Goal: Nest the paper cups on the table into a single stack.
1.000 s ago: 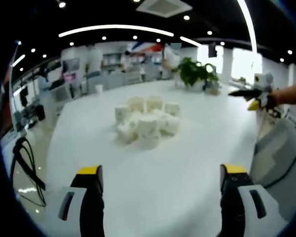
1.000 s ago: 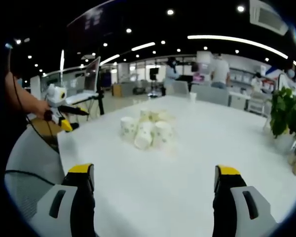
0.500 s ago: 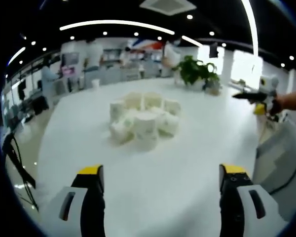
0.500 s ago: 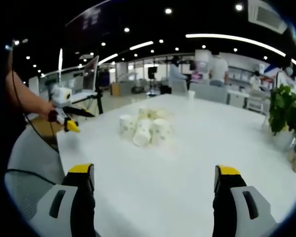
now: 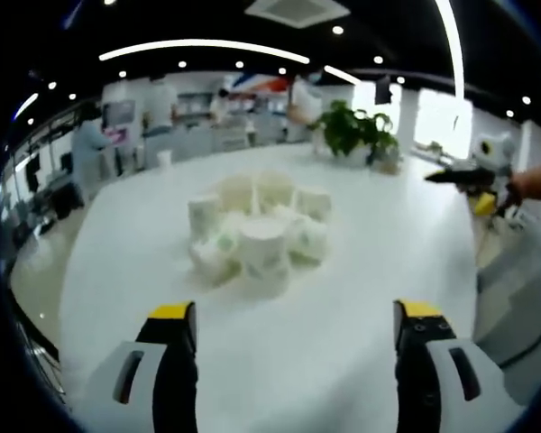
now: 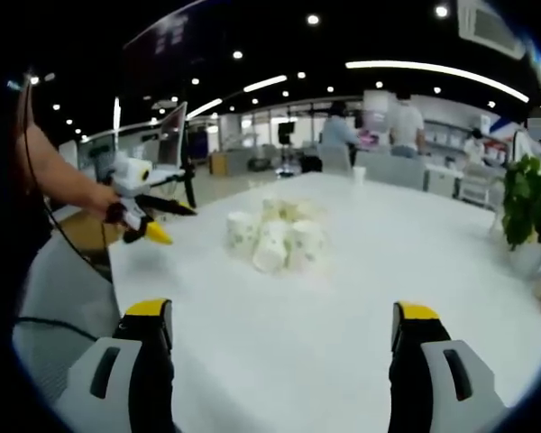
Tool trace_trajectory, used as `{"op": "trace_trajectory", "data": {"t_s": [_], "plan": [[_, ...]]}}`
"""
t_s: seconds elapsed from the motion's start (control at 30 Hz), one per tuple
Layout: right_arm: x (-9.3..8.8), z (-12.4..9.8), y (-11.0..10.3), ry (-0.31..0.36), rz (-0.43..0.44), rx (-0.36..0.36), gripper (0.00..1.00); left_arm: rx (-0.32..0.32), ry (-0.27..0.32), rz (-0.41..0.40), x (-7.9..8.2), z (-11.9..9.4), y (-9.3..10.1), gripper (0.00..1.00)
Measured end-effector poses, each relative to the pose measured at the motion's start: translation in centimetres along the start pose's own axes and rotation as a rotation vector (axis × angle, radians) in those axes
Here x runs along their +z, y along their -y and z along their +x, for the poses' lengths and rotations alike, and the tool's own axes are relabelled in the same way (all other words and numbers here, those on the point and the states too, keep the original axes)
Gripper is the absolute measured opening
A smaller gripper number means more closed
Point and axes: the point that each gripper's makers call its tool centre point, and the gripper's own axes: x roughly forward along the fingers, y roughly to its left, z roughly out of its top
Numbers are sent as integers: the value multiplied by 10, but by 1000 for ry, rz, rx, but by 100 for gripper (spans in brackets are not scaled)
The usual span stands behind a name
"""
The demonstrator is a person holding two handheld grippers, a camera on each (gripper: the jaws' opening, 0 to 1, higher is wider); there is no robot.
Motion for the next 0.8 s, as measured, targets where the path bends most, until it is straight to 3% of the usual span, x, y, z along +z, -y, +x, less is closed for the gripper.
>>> {"op": "trace_trajectory", "data": {"t_s": [0.4,0.8], "plan": [[-5,6,-2,-14,16,7,100,10,15,1,8,31,-11,82],[-11,9,2,-19,48,-8,100,11,12,58,15,64,-18,75]]}}
